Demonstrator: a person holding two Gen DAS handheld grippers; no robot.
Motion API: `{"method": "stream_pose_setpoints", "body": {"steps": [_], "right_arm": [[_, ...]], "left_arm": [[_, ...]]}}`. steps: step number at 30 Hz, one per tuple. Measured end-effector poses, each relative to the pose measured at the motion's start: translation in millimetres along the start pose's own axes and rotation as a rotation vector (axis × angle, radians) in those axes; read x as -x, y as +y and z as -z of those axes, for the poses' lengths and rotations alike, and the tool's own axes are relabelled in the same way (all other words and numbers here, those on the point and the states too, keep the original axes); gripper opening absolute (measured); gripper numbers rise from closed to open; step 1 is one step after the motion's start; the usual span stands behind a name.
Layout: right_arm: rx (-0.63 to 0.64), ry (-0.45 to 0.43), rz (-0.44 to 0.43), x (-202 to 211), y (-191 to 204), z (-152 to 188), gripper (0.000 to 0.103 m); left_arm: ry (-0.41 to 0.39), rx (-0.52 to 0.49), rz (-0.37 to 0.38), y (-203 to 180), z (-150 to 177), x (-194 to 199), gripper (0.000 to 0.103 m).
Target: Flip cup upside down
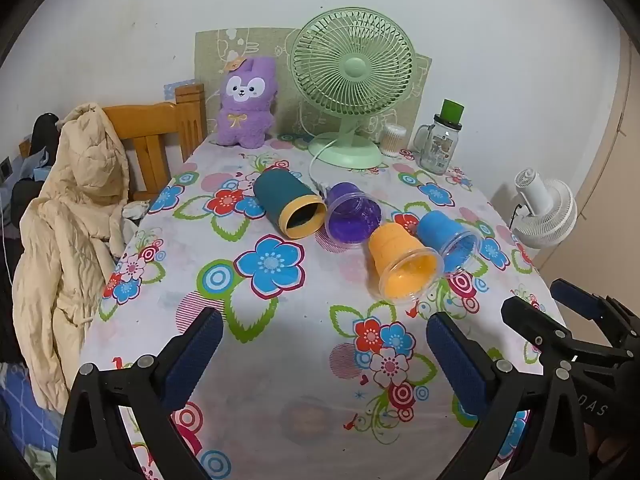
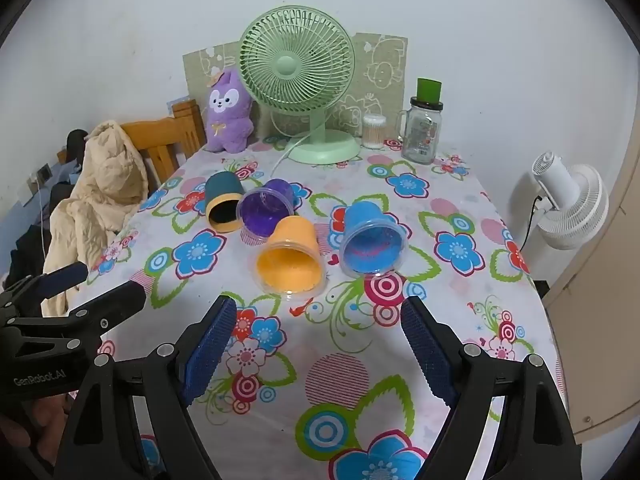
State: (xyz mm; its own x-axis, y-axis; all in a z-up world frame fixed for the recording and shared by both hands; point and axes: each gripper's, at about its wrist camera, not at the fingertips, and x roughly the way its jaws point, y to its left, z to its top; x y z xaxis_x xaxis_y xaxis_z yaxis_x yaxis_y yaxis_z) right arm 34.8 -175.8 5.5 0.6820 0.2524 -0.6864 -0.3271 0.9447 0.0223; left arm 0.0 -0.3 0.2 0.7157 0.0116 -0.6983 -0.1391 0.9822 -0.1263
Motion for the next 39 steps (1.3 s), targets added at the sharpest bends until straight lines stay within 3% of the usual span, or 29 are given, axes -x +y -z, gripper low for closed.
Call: {"method": "stream_pose_setpoints", "body": {"steps": [39], "right_arm": [[0.026, 0.010, -0.002, -1.1, 6.1, -1.9, 0.086]], "left_arm": [[0.008, 0.007, -0.001, 4.1, 1.2, -1.5, 0.103]]}}
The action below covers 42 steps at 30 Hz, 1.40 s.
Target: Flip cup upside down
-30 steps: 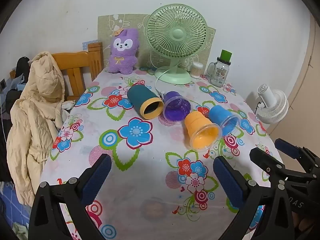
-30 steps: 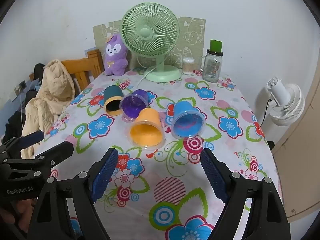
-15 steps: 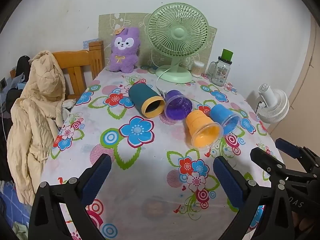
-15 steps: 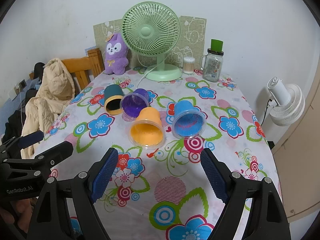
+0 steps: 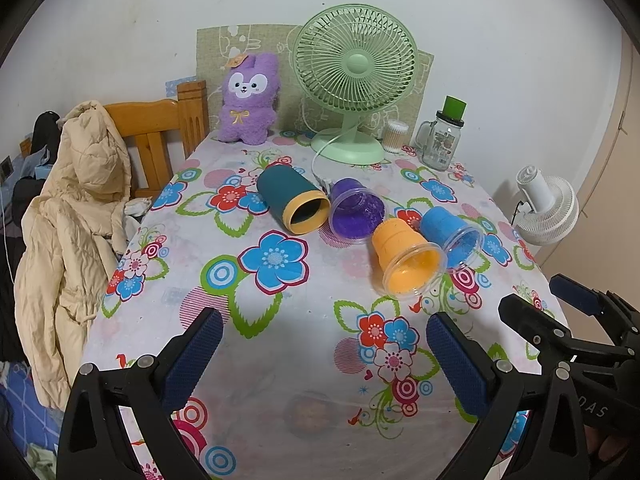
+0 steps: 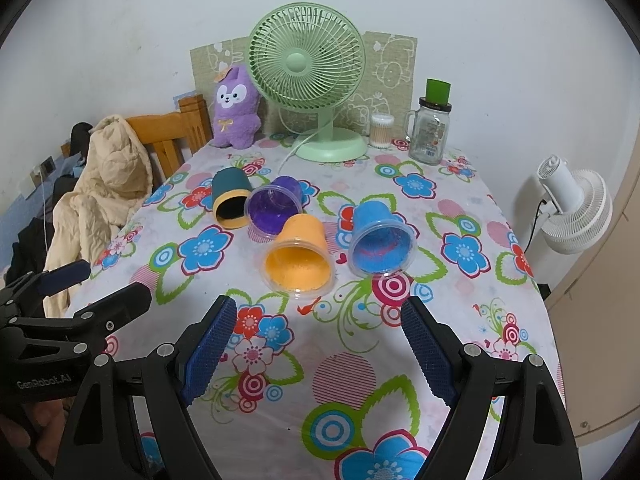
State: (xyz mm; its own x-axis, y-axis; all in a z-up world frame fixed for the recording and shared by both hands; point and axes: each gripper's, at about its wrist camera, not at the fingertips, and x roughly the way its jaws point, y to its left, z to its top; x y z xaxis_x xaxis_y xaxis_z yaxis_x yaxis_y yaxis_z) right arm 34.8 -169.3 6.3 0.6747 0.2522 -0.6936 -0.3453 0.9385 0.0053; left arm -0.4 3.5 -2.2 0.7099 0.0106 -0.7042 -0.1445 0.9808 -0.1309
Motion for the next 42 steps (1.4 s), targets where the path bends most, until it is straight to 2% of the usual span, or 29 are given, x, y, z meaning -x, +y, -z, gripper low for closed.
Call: {"method": "stream_pose_setpoints", "body": {"steps": [24, 42], "right_arm": [[0.007, 0.013, 0.001, -2, 0, 0, 0.086], [0.037, 0.050, 0.009, -23, 11, -6, 0.086]], "left_arm": [[0.009, 0.001, -0.003, 0, 4, -3, 0.103], [0.056, 0.039, -0.002, 18, 4, -20, 0.103]]}}
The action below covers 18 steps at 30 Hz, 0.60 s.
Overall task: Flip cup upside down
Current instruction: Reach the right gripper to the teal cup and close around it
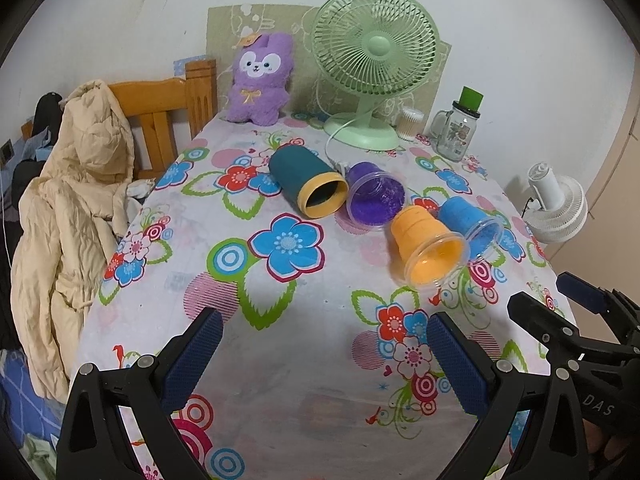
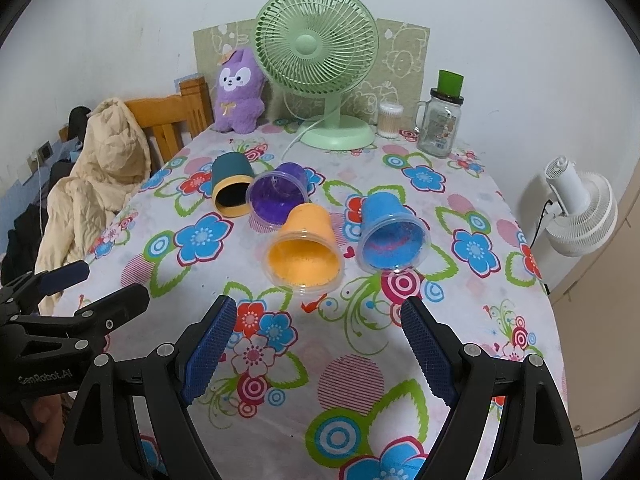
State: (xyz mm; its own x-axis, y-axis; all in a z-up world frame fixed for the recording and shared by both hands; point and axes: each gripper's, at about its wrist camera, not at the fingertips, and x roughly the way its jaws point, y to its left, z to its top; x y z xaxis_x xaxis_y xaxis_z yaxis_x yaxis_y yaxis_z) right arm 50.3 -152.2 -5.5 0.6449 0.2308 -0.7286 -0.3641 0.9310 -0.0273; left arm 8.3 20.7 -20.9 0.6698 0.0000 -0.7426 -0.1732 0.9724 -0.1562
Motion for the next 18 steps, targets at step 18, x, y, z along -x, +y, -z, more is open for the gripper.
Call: {"method": "stream_pose_setpoints", "body": {"steps": [18], "right_arm": [[0.131, 0.003, -0.042, -41, 43, -48, 0.086]], "left_arm": [[0.039, 0.092, -0.008, 46, -18, -27, 0.103]]}}
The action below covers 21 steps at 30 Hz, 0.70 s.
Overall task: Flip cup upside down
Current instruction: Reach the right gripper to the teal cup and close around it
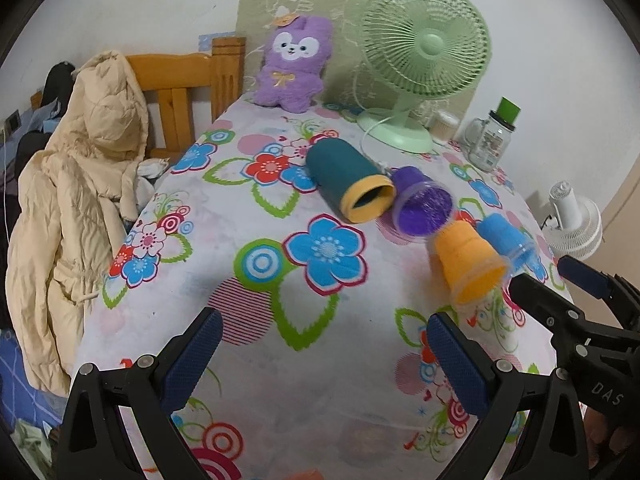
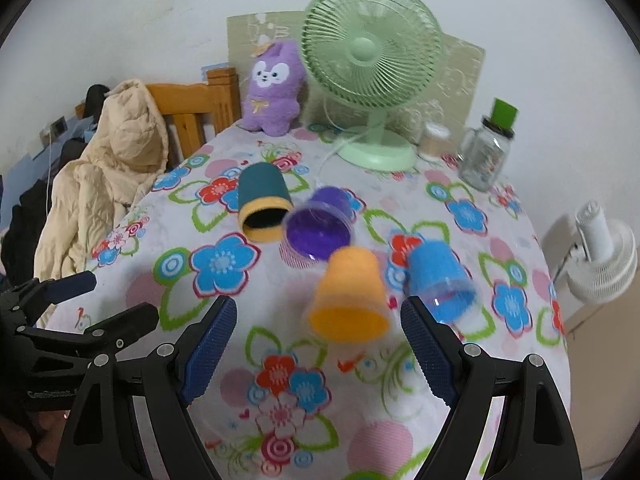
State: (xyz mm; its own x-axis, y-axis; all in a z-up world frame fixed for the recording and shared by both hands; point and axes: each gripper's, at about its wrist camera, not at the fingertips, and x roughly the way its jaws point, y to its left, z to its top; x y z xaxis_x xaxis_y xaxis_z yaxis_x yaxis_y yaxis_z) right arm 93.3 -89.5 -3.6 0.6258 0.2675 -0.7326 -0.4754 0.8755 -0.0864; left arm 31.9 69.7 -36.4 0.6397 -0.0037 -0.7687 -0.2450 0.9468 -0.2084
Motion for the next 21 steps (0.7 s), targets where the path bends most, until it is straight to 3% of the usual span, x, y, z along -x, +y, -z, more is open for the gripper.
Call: {"method": "stream_pose_setpoints", "body": {"steps": [8, 21], "right_arm": [[0.115, 0.017, -0.010, -35, 10, -36, 0.086], [0.074, 0.124, -0.114, -103, 8, -106, 0.086]], "left_arm": [[-0.019, 0.006, -0.037, 20, -23, -6, 0.103], [0.049, -0.050, -0.074, 22, -46, -49, 0.103]]}}
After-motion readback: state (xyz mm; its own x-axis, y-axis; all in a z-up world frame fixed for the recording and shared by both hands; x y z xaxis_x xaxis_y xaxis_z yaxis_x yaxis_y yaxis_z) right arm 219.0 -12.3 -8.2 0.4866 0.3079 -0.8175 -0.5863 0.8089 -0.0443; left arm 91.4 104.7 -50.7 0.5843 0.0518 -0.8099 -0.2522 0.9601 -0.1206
